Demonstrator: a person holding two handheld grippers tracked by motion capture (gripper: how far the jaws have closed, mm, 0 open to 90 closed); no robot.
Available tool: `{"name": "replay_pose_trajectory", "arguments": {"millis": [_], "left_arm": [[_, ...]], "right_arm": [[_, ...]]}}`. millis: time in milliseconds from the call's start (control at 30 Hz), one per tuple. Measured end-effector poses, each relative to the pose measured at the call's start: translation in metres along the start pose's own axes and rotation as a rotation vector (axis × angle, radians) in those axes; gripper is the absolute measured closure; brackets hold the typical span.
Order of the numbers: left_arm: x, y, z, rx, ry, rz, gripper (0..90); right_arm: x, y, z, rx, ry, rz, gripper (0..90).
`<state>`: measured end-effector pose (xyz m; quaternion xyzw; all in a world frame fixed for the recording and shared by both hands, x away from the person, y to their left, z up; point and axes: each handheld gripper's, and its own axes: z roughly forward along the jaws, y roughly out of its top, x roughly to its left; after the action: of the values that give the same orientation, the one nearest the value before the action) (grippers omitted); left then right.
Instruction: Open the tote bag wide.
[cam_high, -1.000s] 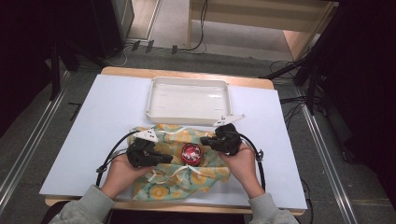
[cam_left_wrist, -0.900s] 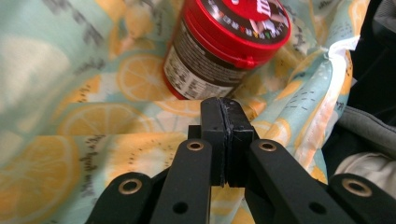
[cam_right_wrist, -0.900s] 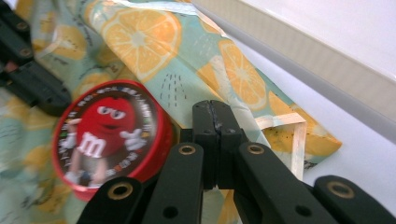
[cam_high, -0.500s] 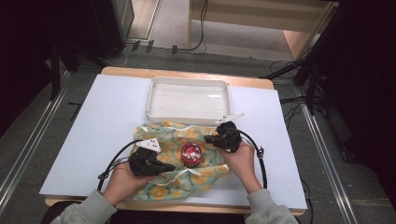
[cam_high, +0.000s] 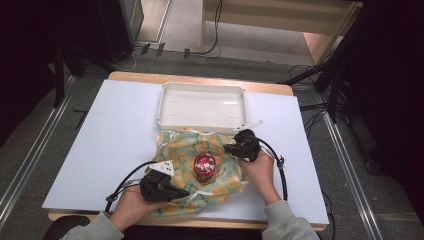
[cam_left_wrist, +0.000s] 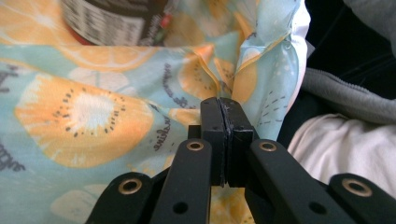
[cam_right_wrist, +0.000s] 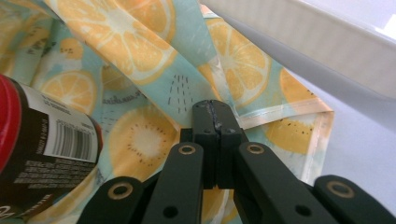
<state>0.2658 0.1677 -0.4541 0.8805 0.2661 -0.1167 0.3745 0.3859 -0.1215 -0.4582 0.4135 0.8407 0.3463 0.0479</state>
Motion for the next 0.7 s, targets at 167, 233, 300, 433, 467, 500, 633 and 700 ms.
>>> {"name": "replay_pose_trajectory", "arguments": {"millis": [167, 233, 300, 433, 467, 500, 633, 700], "left_arm": [[-0.003, -0.005, 0.001, 0.007, -0.007, -0.003, 88.7], [-0.003, -0.005, -0.001, -0.002, -0.004, -0.003, 88.6], [-0.002, -0.004, -0.002, -0.016, 0.000, -0.005, 88.6], [0.000, -0.002, -0.004, -0.022, 0.007, -0.005, 88.4], [-0.001, -0.002, -0.004, -0.032, 0.008, -0.008, 88.4], [0.000, -0.001, -0.005, -0.034, 0.011, -0.002, 88.4], [-0.002, 0.002, -0.005, -0.035, 0.016, 0.005, 88.4], [-0.003, 0.001, -0.004, -0.033, 0.017, 0.010, 88.4]], "right_arm": [[0.001, 0.000, -0.006, -0.013, -0.003, -0.007, 90.0], [0.005, 0.001, -0.013, -0.033, 0.001, -0.015, 90.0], [0.011, 0.002, -0.022, -0.057, 0.010, -0.030, 90.0], [0.022, 0.002, -0.042, -0.116, 0.039, -0.044, 90.0], [0.025, 0.001, -0.045, -0.119, 0.047, -0.047, 90.0], [0.029, 0.000, -0.048, -0.119, 0.051, -0.052, 90.0], [0.039, -0.007, -0.048, -0.105, 0.057, -0.084, 90.0], [0.040, -0.010, -0.044, -0.093, 0.057, -0.083, 90.0]]}}
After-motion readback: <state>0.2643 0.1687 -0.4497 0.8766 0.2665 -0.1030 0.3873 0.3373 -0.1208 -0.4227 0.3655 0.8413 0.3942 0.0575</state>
